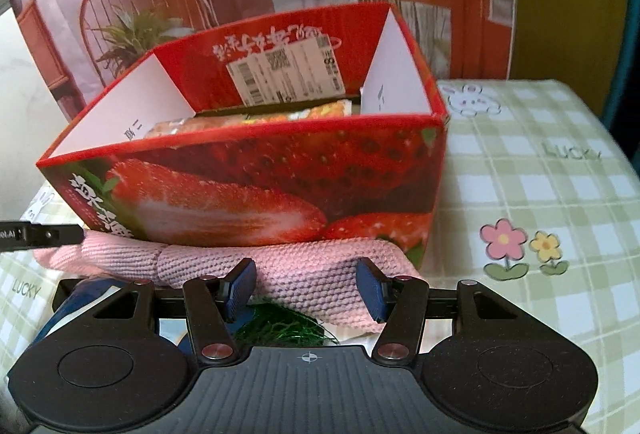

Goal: Organize soft objects
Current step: 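Close both grippers on the pink knitted item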

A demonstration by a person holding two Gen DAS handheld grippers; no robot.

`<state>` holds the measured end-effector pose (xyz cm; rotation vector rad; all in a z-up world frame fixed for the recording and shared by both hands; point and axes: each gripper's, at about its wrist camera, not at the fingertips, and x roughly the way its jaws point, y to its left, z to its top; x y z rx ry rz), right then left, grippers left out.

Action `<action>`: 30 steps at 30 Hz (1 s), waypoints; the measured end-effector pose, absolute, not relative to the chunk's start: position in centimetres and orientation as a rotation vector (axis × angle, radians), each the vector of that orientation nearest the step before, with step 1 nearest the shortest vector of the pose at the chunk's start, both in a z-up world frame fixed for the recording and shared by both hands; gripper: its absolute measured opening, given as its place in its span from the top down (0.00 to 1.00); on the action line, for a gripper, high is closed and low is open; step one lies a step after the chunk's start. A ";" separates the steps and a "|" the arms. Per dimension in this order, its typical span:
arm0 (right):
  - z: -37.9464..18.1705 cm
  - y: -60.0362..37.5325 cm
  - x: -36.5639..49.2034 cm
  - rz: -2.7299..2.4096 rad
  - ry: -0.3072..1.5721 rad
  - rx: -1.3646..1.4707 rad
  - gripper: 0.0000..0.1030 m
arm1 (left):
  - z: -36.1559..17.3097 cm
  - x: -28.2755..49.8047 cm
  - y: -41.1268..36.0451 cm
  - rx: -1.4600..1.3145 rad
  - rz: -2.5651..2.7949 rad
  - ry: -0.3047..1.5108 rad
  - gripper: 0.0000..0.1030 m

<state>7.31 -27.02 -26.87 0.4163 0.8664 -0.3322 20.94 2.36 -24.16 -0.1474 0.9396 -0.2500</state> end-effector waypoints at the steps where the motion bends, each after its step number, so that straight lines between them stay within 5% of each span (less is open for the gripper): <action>1: -27.1 -27.1 7.5 -0.331 0.870 0.426 0.49 | -24.3 21.0 2.4 -0.154 -0.251 0.947 0.45; 22: -29.8 -27.6 8.7 -0.310 0.923 0.480 0.52 | -26.8 21.6 2.6 -0.206 -0.277 0.992 0.45; 30: -29.2 -27.4 8.9 -0.258 0.930 0.500 0.70 | -26.7 21.7 2.5 -0.299 -0.328 1.024 0.45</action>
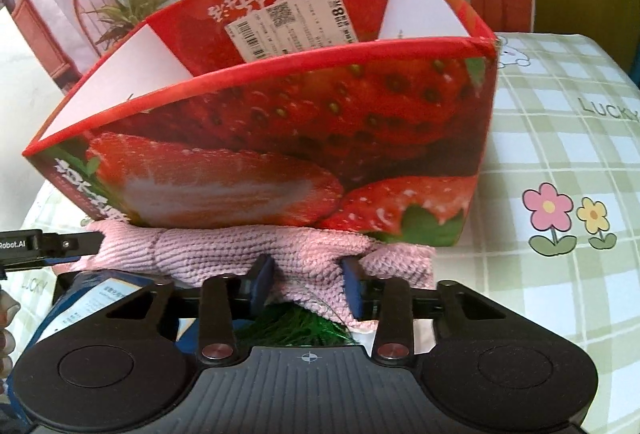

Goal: Organize soft objects
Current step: 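Close both grippers on the pink knitted item, then lift the pink knitted item with both grippers and lower it into the box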

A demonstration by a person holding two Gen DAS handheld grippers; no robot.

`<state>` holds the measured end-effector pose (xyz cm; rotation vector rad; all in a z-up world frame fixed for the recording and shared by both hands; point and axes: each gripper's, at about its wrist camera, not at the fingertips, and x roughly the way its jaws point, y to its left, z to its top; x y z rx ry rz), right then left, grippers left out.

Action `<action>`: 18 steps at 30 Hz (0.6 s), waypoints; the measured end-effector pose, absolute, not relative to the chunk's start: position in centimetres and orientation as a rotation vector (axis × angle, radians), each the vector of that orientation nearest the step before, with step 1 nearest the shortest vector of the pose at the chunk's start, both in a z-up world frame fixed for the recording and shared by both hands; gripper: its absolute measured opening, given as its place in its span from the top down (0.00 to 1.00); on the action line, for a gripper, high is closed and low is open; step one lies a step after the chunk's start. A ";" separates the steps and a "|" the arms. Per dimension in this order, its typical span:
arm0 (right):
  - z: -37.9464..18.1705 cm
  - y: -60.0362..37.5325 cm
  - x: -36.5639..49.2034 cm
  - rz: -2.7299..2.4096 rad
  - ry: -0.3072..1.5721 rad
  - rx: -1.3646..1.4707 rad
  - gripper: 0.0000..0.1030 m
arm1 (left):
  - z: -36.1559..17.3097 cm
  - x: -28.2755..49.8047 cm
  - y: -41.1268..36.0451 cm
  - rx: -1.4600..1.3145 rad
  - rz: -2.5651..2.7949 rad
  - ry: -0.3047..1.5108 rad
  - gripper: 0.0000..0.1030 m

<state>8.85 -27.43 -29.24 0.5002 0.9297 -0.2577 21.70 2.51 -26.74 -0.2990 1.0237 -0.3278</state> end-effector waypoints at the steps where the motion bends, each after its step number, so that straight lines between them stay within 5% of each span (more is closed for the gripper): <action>1: -29.1 -27.4 8.8 -0.250 0.928 0.502 0.73 | -26.7 21.6 2.4 -0.300 -0.335 1.024 0.45; 5: -28.3 -27.1 8.7 -0.226 0.911 0.487 0.79 | -26.4 21.4 2.1 -0.299 -0.355 1.017 0.53; 10: -26.9 -26.9 8.6 -0.190 0.869 0.471 0.83 | -25.8 21.2 2.1 -0.271 -0.362 0.999 0.80; 18: -23.5 -26.9 7.2 -0.139 0.771 0.506 0.83 | -22.5 19.3 2.7 -0.261 -0.360 0.875 0.82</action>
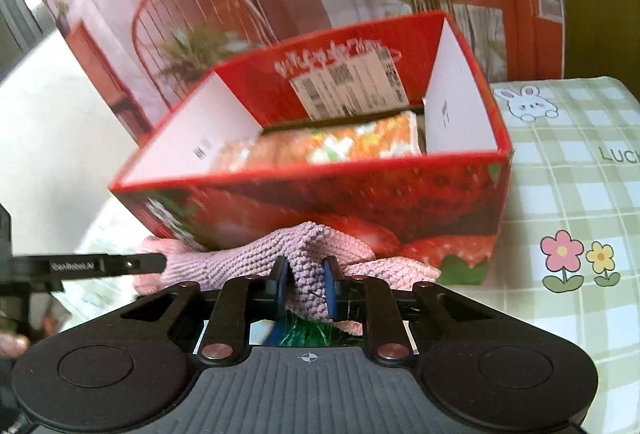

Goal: Organize soft objects
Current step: 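Lift the pink knitted item with both grippers and lower it into the box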

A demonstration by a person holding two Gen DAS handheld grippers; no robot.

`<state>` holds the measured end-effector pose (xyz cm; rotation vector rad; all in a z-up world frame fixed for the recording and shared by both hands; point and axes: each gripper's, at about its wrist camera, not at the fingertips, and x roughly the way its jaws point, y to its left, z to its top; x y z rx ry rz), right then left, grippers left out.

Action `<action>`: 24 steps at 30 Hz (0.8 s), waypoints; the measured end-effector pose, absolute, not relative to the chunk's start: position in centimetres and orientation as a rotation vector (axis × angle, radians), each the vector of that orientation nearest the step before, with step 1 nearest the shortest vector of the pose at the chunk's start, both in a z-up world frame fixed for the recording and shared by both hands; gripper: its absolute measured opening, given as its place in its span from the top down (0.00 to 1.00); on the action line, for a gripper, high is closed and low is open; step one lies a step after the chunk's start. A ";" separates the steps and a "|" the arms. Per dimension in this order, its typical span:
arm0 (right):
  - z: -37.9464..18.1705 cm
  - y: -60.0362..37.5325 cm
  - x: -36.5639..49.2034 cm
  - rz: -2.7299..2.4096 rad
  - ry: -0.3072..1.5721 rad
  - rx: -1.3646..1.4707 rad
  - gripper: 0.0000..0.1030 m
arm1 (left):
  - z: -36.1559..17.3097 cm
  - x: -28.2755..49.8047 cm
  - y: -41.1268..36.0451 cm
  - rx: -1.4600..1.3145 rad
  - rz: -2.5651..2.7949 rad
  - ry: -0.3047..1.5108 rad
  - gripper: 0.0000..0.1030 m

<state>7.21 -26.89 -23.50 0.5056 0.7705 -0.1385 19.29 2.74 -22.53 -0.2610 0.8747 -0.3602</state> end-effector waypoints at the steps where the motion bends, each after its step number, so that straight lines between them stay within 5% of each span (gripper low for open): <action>1: -23.0 -26.8 7.0 -0.132 0.758 0.492 0.83 | -21.9 19.0 2.8 -0.260 -0.361 0.855 0.82; 24: -15.7 -26.3 5.5 -0.104 0.549 0.415 0.83 | -13.7 15.7 2.7 -0.240 -0.396 0.587 0.82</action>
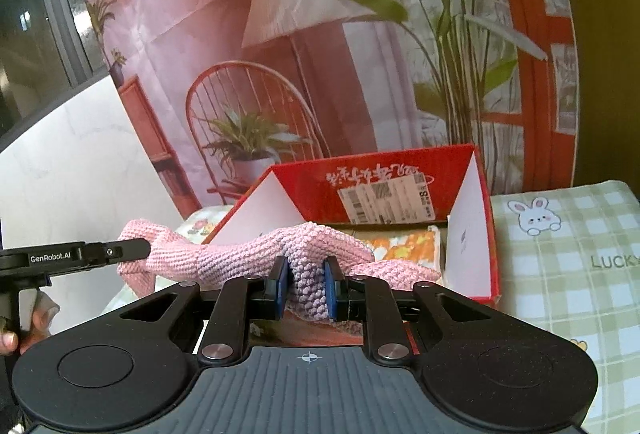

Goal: Organize soft objects
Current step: 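Lift the pink knitted item with both grippers and lower it into the box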

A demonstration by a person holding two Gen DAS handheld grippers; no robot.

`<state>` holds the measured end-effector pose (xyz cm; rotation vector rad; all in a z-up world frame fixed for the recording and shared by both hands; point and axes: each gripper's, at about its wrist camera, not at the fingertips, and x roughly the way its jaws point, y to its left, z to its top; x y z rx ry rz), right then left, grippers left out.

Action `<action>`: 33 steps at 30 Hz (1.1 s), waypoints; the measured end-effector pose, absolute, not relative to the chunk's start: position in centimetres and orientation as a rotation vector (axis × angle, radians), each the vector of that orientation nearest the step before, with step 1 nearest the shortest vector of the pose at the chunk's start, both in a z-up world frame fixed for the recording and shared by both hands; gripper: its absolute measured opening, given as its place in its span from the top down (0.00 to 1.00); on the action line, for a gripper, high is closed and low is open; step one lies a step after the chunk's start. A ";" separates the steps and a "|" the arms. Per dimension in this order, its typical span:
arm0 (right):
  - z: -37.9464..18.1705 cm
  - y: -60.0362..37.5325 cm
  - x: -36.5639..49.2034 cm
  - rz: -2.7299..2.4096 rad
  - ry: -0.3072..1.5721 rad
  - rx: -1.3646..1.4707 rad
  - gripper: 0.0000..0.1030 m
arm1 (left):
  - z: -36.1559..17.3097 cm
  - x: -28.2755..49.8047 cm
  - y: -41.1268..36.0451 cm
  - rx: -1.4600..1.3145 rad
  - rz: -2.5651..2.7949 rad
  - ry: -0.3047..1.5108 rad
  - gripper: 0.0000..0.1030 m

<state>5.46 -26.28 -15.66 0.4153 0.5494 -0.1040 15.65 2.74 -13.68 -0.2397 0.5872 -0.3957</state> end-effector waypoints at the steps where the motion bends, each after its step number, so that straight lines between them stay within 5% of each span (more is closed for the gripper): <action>1: -15.7 -26.4 5.4 -0.105 0.546 0.418 0.83 | -13.8 15.7 2.7 -0.239 -0.397 0.585 0.82; 20: -12.3 -31.7 14.1 -0.220 0.540 0.232 0.84 | -11.5 26.9 -3.8 -0.017 -0.387 0.534 0.82; 33: -19.8 -33.6 24.5 -0.265 0.819 0.121 0.84 | -17.7 34.2 -6.5 -0.007 -0.327 0.731 0.82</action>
